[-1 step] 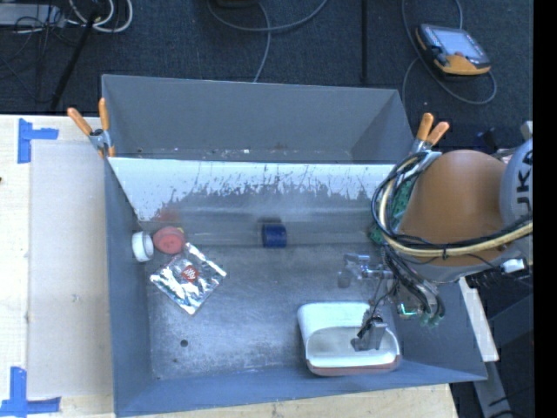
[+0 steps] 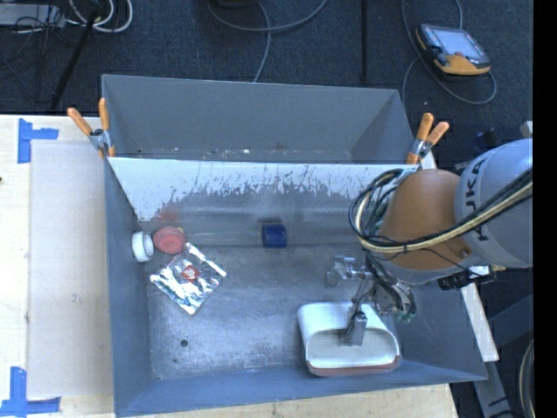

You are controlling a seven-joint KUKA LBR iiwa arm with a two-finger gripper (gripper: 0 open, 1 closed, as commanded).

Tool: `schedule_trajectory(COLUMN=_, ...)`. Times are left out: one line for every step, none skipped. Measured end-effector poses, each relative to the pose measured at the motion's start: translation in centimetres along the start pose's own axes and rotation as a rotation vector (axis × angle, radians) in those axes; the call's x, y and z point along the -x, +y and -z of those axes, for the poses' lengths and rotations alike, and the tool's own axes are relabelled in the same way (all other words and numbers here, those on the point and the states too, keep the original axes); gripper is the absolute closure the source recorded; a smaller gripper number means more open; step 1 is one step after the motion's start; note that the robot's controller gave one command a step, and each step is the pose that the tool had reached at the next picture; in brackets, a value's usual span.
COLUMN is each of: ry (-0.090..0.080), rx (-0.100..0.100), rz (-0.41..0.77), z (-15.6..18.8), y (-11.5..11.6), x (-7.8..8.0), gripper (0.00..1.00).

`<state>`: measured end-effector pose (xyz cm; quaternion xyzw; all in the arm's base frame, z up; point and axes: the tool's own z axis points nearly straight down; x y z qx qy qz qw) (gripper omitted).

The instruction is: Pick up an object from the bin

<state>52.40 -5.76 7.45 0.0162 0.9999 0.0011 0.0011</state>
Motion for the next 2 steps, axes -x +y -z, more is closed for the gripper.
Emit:
schedule_trajectory(ry=0.0, rx=-0.002, rz=0.004, z=0.2, y=0.0, x=-0.1, gripper=1.0)
schedule_trajectory(ry=-0.005, rx=-0.002, rz=-0.033, z=13.1, y=0.5, x=-0.9, gripper=1.0)
